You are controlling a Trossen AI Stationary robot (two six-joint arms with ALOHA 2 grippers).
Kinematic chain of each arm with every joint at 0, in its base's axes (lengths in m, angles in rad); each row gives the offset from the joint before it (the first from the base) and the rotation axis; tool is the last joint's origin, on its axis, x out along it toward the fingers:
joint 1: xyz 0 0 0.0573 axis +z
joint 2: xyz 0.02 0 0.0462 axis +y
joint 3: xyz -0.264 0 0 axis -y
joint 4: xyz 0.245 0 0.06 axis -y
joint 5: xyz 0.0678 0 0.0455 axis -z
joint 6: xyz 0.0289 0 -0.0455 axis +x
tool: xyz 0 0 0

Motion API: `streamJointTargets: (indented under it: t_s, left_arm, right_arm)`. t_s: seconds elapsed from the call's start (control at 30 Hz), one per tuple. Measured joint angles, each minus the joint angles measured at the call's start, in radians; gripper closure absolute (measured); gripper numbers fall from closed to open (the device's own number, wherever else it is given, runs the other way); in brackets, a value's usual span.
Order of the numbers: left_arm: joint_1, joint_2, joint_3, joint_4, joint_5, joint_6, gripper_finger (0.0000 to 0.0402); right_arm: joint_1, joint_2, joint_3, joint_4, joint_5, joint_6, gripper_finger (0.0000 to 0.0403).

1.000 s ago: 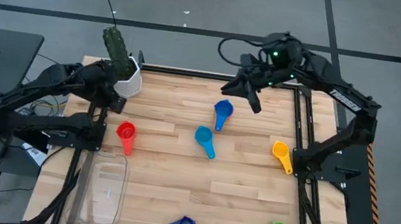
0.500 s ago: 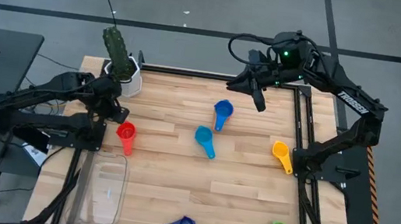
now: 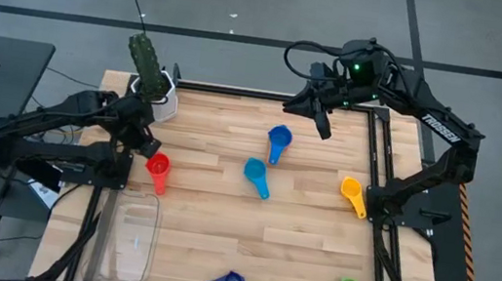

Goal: Nest measuring cups in basket
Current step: Stack the red measuring cup on top of the blue measuring cup

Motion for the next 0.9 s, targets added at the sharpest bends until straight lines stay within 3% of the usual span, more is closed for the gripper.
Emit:
streamJointTargets:
  t_s: [0.23, 0.47, 0.9]
  left_arm:
    - [0.0, 0.009, -0.079, 0.011, -0.001, -0.095, 0.0288]
    - [-0.007, 0.008, -0.203, 0.123, 0.011, -0.206, 0.0287]
    - [-0.11, 0.014, -0.337, 0.386, 0.032, -0.215, 0.0287]
  right_arm:
    - [0.0, 0.0, 0.0, 0.0, 0.001, 0.0, 0.0336]
    - [0.0, 0.0, 0.0, 0.0, 0.004, 0.0, 0.0336]
    - [0.0, 0.0, 0.0, 0.0, 0.018, -0.024, 0.0336]
